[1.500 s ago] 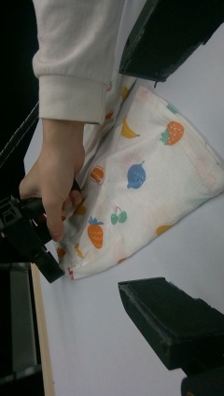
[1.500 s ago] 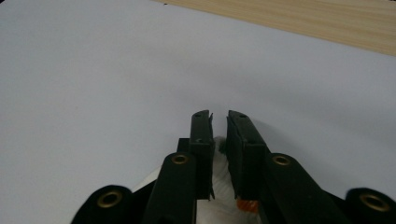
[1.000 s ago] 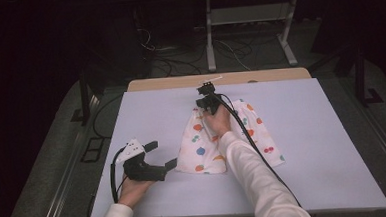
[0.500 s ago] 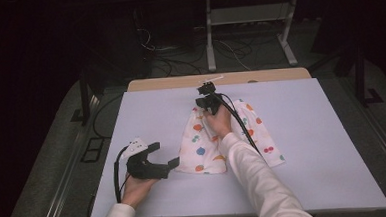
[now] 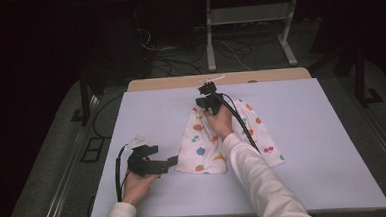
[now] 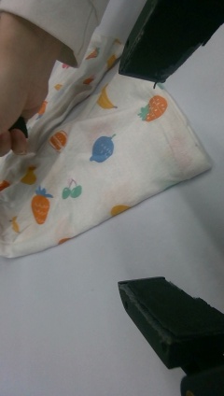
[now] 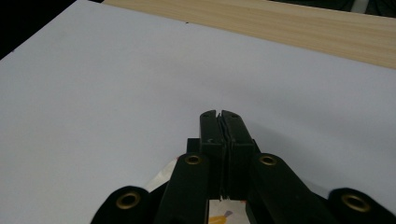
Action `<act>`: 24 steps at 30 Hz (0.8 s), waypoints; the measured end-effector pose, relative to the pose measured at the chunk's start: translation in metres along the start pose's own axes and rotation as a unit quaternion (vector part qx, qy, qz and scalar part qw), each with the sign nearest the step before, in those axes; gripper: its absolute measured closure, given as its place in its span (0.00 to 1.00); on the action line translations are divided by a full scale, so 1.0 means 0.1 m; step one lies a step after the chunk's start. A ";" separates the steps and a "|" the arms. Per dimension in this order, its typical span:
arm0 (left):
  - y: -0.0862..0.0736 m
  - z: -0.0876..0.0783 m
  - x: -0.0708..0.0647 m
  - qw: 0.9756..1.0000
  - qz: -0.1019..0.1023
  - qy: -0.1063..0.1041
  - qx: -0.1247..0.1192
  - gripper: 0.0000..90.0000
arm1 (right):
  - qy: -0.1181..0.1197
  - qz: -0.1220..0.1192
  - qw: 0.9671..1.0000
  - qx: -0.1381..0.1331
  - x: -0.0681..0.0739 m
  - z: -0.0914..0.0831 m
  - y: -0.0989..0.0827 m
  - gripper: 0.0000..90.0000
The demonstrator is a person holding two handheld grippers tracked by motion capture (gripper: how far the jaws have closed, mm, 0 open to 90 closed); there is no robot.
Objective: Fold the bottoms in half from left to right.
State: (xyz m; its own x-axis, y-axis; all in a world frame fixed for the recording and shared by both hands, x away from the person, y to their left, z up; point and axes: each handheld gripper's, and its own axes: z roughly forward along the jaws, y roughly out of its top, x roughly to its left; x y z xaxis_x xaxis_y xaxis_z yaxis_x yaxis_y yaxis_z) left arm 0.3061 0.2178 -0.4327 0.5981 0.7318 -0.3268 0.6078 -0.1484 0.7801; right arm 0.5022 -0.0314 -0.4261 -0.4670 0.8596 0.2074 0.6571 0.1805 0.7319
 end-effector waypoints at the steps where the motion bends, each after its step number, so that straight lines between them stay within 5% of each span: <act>1: 0.00 0.01 0.00 1.000 0.000 -0.001 0.006 0.00 | 0.000 0.000 1.000 0.000 0.00 0.00 0.00 0.97; 16: -0.02 0.12 -0.02 0.997 -0.019 -0.023 0.067 0.09 | 0.004 -0.006 1.000 -0.002 0.01 0.00 -0.01 0.97; 24: -0.02 0.12 -0.02 0.997 -0.015 -0.021 0.075 0.18 | 0.004 -0.011 1.000 -0.003 0.01 -0.02 -0.01 0.97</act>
State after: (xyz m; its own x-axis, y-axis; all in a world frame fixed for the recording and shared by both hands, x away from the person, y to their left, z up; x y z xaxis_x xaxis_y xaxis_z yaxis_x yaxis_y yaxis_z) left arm 0.3096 0.2082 -0.4403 0.5980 0.7093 -0.3733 0.6954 -0.2276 0.6816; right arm 0.5006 -0.0318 -0.4253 -0.4859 0.8517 0.1960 0.6431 0.1966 0.7402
